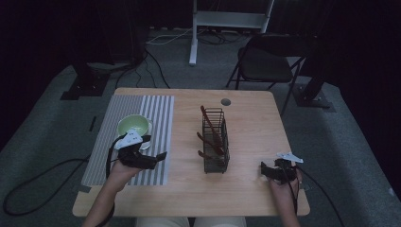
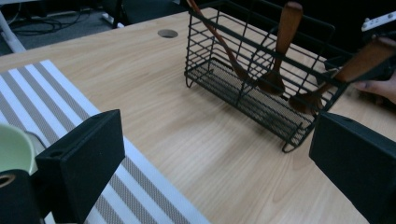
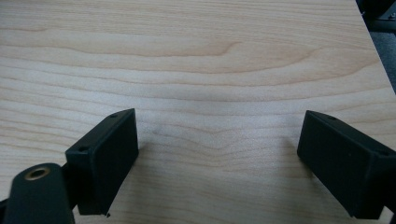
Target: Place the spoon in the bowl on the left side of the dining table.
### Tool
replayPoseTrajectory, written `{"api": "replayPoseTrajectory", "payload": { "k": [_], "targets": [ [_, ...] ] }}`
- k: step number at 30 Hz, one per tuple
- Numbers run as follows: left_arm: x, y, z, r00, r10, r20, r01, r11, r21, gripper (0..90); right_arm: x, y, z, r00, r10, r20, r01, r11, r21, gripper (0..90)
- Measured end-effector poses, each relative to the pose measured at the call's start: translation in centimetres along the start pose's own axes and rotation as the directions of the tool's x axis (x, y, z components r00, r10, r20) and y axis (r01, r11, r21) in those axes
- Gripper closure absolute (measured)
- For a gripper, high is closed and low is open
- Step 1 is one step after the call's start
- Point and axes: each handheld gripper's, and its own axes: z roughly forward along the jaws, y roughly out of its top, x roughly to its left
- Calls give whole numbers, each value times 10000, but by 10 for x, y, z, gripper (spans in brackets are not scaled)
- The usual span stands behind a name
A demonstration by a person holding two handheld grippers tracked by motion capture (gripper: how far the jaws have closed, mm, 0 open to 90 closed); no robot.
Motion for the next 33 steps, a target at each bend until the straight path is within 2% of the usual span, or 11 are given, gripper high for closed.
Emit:
{"api": "replayPoseTrajectory", "payload": {
  "k": [5,9,14,16,18,19,21,26,32,33],
  "targets": [
    [-5,14,9,9996,244,141,-245,9997,8,33,0,0,0,10000,0,0,0,10000,3,117],
    [-9,24,17,9991,192,374,-186,9997,-164,34,0,0,0,10000,-1,0,1,10000,1,117],
    [-13,32,29,9982,246,553,-239,9996,-125,36,0,0,0,10000,3,-3,-3,10000,-2,117],
    [-20,40,42,9968,480,643,-481,9988,1,41,0,0,0,10000,22,-3,-22,10000,-7,117],
    [-21,42,44,9964,522,665,-522,9986,-20,42,0,0,0,10000,11,-5,-11,10000,-4,117],
    [-22,43,46,9955,492,805,-491,9988,-38,44,0,0,0,10000,12,-4,-12,10000,-4,117],
    [-25,46,50,9941,637,874,-638,9980,-26,55,0,0,0,10000,11,-4,-11,10000,-5,117],
    [-33,53,59,9904,890,1057,-881,9960,-126,143,0,0,0,10000,-22,-19,21,10000,-9,117],
    [-35,57,68,9875,839,1336,-833,9965,-103,209,0,0,0,10000,-44,-29,44,10000,-14,117],
    [-36,57,70,9865,853,1395,-839,9963,-157,260,0,0,0,10000,-49,-33,49,10000,-15,117]
  ]
}}
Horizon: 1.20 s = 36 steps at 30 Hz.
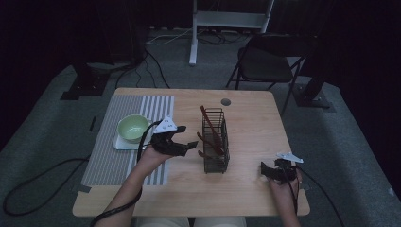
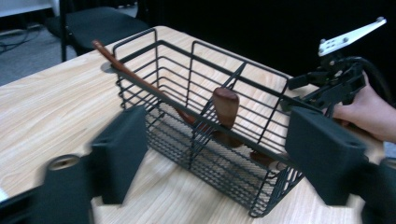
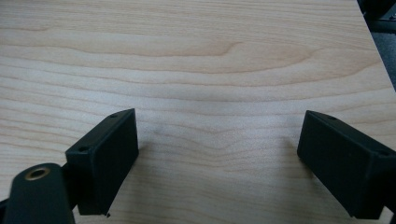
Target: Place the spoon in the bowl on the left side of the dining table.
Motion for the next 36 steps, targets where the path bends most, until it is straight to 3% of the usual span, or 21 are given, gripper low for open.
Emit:
{"api": "replayPoseTrajectory", "payload": {
  "k": [3,5,8,12,21,24,27,30,33,36],
  "targets": [
    [0,0,5,9999,-69,103,70,10000,-28,316,0,0,0,10000,0,-2,0,10000,1,117],
    [0,1,8,9999,-67,137,69,9999,-109,417,0,0,0,10000,-1,-3,1,10000,1,117],
    [0,2,12,9996,-8,298,12,9999,-115,488,0,0,0,10000,-3,-4,3,10000,7,117],
    [-2,4,16,9994,199,283,-199,9998,32,512,0,0,0,10000,-6,-15,6,10000,7,117],
    [-1,4,27,9988,196,447,-210,9993,309,562,0,0,0,10000,-10,-26,10,10000,8,117],
    [0,3,28,9979,147,629,-153,9998,90,659,0,0,0,10000,-8,-27,8,10000,3,117],
    [-1,2,29,9980,278,570,-284,9995,102,737,0,0,0,10000,-10,-28,10,10000,0,117],
    [-3,1,29,9978,344,574,-349,9994,75,757,0,0,0,10000,-30,-41,30,10000,3,118],
    [-5,1,29,9979,556,328,-556,9985,-14,801,0,0,0,10000,-49,-49,49,10000,-3,118],
    [-5,3,27,9986,481,216,-478,9987,-179,833,0,0,0,10000,-42,-51,42,10000,2,118]
  ]
}}
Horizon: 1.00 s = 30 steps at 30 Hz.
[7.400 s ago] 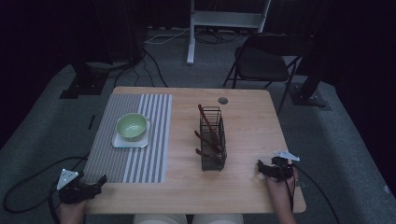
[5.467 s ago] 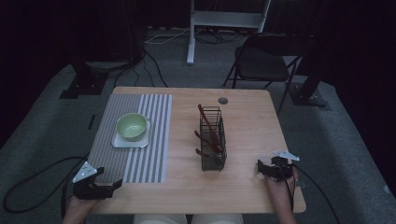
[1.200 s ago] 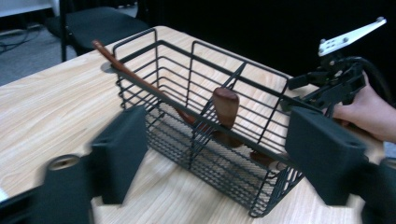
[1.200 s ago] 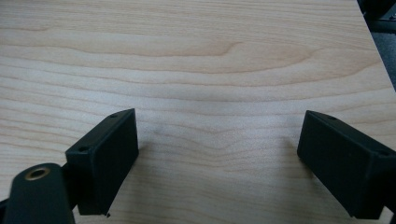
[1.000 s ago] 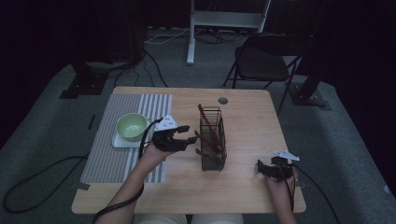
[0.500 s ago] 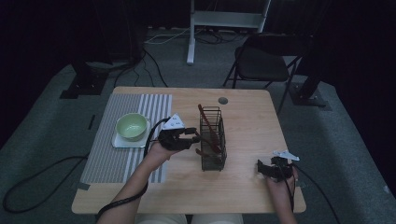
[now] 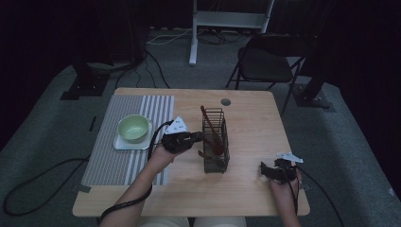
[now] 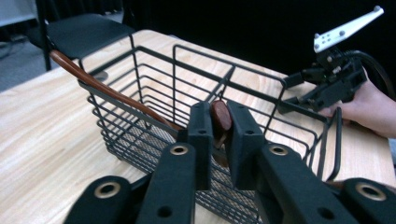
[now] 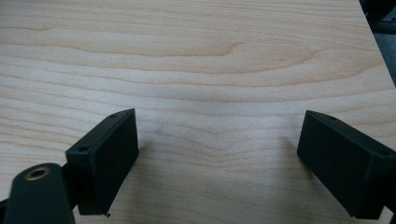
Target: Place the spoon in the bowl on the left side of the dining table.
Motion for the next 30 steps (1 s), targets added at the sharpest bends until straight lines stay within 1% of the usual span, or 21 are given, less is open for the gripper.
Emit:
{"api": "replayPoseTrajectory", "payload": {
  "k": [2,3,4,5,9,10,11,12,15,16,17,19,20,21,22,24,25,26,27,29,30],
  "targets": [
    [-1,2,-1,9999,34,-111,-34,10000,-59,834,0,0,0,10000,-3,-1,3,10000,4,117],
    [-3,3,-1,9995,140,-281,-142,9999,-67,834,0,0,0,10000,-3,-3,3,10000,6,118],
    [-3,3,-1,9995,140,-281,-142,9999,-67,835,0,0,0,10000,-3,-3,3,10000,6,118],
    [-4,4,-1,9989,205,-429,-214,9996,-201,835,0,0,0,10000,4,0,-4,10000,-5,118],
    [-5,7,-3,9987,145,-484,-166,9989,-435,837,0,0,0,10000,1,-1,-1,10000,3,118],
    [-6,7,-3,9992,106,-391,-123,9989,-456,837,0,0,0,10000,6,-1,-6,10000,5,118],
    [-7,8,-4,9983,188,-555,-215,9986,-485,837,0,0,0,10000,1,-2,-1,10000,2,117],
    [-8,9,-4,9985,237,-485,-258,9987,-432,837,0,0,0,10000,5,0,-5,10000,9,118],
    [-10,11,-6,9980,337,-539,-355,9988,-324,837,0,0,0,10000,3,-1,-3,10000,6,118],
    [-10,12,-7,9973,343,-646,-367,9986,-376,838,0,0,0,10000,0,-1,0,10000,5,118],
    [-10,13,-8,9981,299,-538,-318,9989,-336,838,0,0,0,10000,2,0,-2,10000,7,117],
    [-10,14,-10,9970,342,-692,-370,9985,-395,838,0,0,0,10000,5,0,-5,10000,8,117],
    [-10,16,-12,9977,329,-595,-353,9986,-402,838,0,0,0,10000,-2,-2,2,10000,7,117],
    [-11,17,-13,9960,416,-787,-448,9982,-390,838,0,0,0,10000,5,-1,-5,10000,10,118],
    [-11,18,-14,9973,394,-615,-417,9984,-379,838,0,0,0,10000,5,-1,-5,10000,-3,118],
    [-13,20,-16,9963,462,-724,-494,9979,-426,838,0,0,0,10000,8,0,-8,10000,-2,117],
    [-14,22,-18,9973,493,-535,-514,9979,-391,838,0,0,0,10000,12,0,-12,10000,-3,118],
    [-15,24,-19,9964,564,-625,-592,9973,-435,838,0,0,0,10000,14,-3,-14,10000,-4,117],
    [-16,25,-20,9968,596,-527,-619,9972,-426,838,0,0,0,10000,9,-6,-9,10000,4,117],
    [-18,28,-23,9954,696,-654,-727,9963,-465,838,0,0,0,10000,13,-4,-13,10000,9,118],
    [-18,29,-24,9965,689,-468,-709,9965,-440,838,0,0,0,10000,10,-4,-10,10000,13,117]
  ]
}}
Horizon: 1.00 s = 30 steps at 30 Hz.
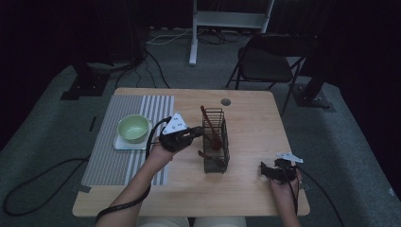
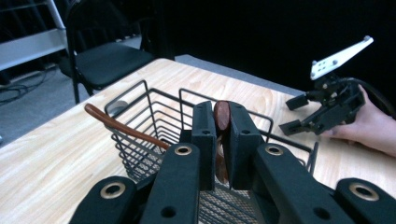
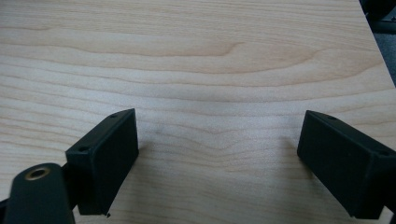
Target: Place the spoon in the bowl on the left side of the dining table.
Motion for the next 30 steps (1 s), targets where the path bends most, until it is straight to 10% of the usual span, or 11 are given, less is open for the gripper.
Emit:
{"api": "replayPoseTrajectory", "payload": {
  "k": [30],
  "targets": [
    [-3,22,-37,10000,30,28,-28,9969,-786,837,0,0,0,10000,5,7,-5,10000,-3,118]
  ]
}}
